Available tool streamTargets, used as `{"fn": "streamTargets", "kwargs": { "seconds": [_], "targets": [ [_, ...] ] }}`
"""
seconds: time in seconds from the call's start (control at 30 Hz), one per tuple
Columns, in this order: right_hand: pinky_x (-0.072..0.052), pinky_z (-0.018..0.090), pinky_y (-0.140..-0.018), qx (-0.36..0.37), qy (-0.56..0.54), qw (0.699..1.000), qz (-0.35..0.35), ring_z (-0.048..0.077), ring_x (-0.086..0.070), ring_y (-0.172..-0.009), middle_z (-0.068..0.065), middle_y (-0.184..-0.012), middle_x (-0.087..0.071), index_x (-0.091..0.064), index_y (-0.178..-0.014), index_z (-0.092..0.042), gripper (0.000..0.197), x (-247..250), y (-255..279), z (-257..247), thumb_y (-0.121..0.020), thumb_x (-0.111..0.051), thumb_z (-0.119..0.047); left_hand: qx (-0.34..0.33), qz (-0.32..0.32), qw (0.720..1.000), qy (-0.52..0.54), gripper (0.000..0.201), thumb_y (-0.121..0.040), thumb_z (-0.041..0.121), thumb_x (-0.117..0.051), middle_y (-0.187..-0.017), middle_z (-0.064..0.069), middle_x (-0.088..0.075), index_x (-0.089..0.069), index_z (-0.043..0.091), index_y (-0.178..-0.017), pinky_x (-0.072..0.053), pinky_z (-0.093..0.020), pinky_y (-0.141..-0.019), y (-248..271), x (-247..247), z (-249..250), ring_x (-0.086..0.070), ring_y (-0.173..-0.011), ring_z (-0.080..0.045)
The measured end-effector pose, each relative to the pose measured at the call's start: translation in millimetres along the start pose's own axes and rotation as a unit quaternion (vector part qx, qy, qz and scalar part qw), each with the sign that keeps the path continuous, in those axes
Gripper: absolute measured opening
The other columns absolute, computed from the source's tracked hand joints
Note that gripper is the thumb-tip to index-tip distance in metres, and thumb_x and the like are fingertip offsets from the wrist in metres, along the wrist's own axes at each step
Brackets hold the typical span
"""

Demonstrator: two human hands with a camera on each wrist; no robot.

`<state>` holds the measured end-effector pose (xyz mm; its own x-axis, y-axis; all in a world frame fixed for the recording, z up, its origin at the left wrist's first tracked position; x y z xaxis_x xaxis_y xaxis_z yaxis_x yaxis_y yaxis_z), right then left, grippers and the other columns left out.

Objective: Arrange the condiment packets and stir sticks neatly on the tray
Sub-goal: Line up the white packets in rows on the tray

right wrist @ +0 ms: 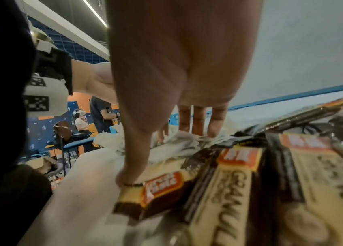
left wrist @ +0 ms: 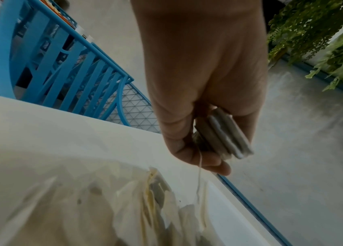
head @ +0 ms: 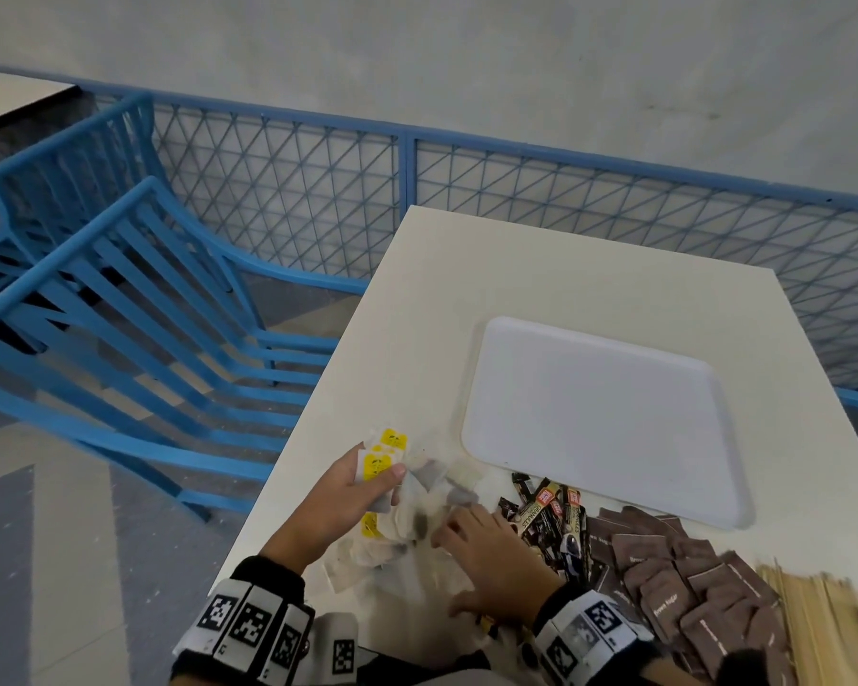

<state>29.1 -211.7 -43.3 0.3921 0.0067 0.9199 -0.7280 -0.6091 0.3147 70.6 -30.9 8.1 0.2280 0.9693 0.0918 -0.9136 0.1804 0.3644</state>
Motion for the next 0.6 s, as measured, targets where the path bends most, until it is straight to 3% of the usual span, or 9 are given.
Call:
{"fn": "streamTargets", "kwargs": {
  "seconds": [0.1, 0.2, 0.3, 0.4, 0.5, 0.6],
  "targets": [
    [-0.053, 0.038, -0.079, 0.012, 0.002, 0.999, 0.041, 0.024, -0.058, -0.1, 0.003, -0.108, -0.058, -0.047, -0.111, -0.02, 0.049, 2, -3, 3, -0.069, -0.07, -0.029, 0.006, 0.0, 1.0, 0.001, 0.018, -0.091, 0.024, -0.059, -0.085, -0.007, -0.066, -0.057, 0.009, -0.101, -0.051, -0.02, -0.066, -1, -2, 0, -0.063, -0.071, -0.01],
    [-0.043, 0.038, -0.092, -0.001, -0.082, 0.995, 0.062, 0.027, -0.05, -0.114, 0.008, -0.124, -0.052, -0.046, -0.126, -0.014, 0.043, 11, -3, 6, -0.083, -0.052, -0.011, 0.007, 0.0, 1.0, -0.003, 0.019, -0.091, 0.025, -0.059, -0.082, -0.006, -0.065, -0.057, 0.009, -0.102, -0.05, -0.019, -0.066, -1, -3, -2, -0.063, -0.071, -0.01],
    [-0.036, 0.021, -0.094, -0.056, -0.228, 0.965, 0.119, 0.015, -0.048, -0.115, 0.001, -0.127, -0.053, -0.047, -0.127, -0.016, 0.04, 29, 6, 13, -0.087, -0.047, -0.012, 0.002, -0.002, 1.0, -0.003, 0.017, -0.092, 0.025, -0.057, -0.081, -0.003, -0.063, -0.056, 0.011, -0.102, -0.05, -0.017, -0.066, 0, -5, -1, -0.062, -0.072, -0.008],
    [-0.034, 0.004, -0.083, -0.093, -0.333, 0.926, 0.148, -0.005, -0.05, -0.098, -0.009, -0.114, -0.058, -0.056, -0.119, -0.019, 0.031, 52, 17, 19, -0.088, -0.052, -0.014, -0.009, -0.019, 1.0, -0.005, 0.015, -0.093, 0.024, -0.056, -0.084, -0.001, -0.063, -0.056, 0.013, -0.103, -0.049, -0.015, -0.065, -2, -11, 2, -0.061, -0.071, -0.005],
    [-0.038, 0.005, -0.076, -0.134, -0.419, 0.884, 0.158, -0.009, -0.054, -0.088, -0.012, -0.109, -0.06, -0.061, -0.105, -0.035, 0.026, 69, 27, 25, -0.09, -0.054, -0.015, -0.015, -0.046, 0.999, -0.011, 0.015, -0.095, 0.02, -0.052, -0.082, 0.003, -0.062, -0.054, 0.011, -0.107, -0.049, -0.014, -0.065, -3, -23, 7, -0.059, -0.068, 0.0],
    [-0.043, 0.017, -0.081, -0.135, -0.524, 0.826, 0.16, 0.002, -0.057, -0.082, -0.007, -0.101, -0.065, -0.066, -0.101, -0.034, 0.025, 77, 36, 30, -0.091, -0.055, -0.014, -0.024, -0.085, 0.996, -0.012, 0.01, -0.097, 0.018, -0.048, -0.073, 0.012, -0.059, -0.056, 0.015, -0.103, -0.046, -0.013, -0.064, -5, -39, 14, -0.055, -0.066, -0.001]
  ]
}}
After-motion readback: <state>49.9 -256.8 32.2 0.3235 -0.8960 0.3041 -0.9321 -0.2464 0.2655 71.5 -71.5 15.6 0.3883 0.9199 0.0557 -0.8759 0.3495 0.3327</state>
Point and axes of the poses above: each hand's wrist, its own y-axis away from the middle knuckle, its own x-axis out of the back of the hand, z = x × y, the point moved 3 cm from there along -y, towards the middle knuckle
